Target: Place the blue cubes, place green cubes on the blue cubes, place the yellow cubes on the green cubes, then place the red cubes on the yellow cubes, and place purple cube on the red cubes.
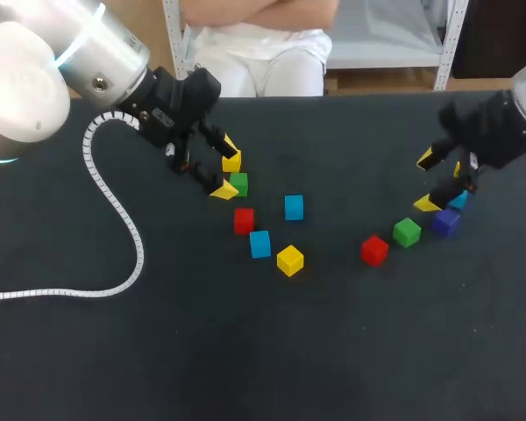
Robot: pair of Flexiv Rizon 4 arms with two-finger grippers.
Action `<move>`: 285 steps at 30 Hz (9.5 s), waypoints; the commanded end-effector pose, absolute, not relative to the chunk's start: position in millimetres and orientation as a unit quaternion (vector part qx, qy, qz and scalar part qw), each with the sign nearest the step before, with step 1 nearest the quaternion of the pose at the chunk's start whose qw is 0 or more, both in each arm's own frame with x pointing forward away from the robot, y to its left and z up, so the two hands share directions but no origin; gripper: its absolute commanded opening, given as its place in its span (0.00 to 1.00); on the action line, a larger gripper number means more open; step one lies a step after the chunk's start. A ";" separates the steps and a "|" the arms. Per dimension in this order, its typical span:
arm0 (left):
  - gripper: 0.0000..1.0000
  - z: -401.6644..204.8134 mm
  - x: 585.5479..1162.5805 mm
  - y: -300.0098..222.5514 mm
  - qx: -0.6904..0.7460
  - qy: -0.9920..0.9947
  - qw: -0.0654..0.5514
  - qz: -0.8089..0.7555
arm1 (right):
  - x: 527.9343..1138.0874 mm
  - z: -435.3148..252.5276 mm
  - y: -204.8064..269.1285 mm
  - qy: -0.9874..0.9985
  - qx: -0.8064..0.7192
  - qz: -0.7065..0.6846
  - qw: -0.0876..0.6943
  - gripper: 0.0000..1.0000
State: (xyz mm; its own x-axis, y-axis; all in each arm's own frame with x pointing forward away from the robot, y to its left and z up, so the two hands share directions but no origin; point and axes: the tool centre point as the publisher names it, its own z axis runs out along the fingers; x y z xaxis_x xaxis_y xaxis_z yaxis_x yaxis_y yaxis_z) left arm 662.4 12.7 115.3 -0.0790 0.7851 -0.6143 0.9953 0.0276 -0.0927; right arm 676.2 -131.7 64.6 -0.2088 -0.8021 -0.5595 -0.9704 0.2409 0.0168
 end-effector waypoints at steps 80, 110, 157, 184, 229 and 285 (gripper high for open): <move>1.00 115.7 663.0 12.5 0.648 0.688 0.202 -0.258 | 696.7 21.5 -238.7 0.785 -0.580 0.140 0.167 1.00; 1.00 115.7 663.0 12.5 0.648 0.688 0.202 -0.258 | 711.3 0.0 -225.6 0.786 -0.571 0.160 0.177 1.00; 1.00 115.7 663.0 12.5 0.648 0.688 0.202 -0.258 | 727.5 -14.4 -221.8 0.780 -0.576 0.165 0.180 1.00; 1.00 115.7 663.0 12.5 0.648 0.688 0.202 -0.258 | 713.1 10.5 -260.2 0.796 -0.554 0.147 0.196 1.00; 1.00 115.7 663.0 12.5 0.648 0.688 0.202 -0.258 | 714.8 -2.6 -244.3 0.731 -0.633 0.185 0.179 1.00; 1.00 115.7 663.0 12.5 0.648 0.688 0.202 -0.258 | 712.0 19.4 -236.0 0.764 -0.600 0.170 0.163 0.00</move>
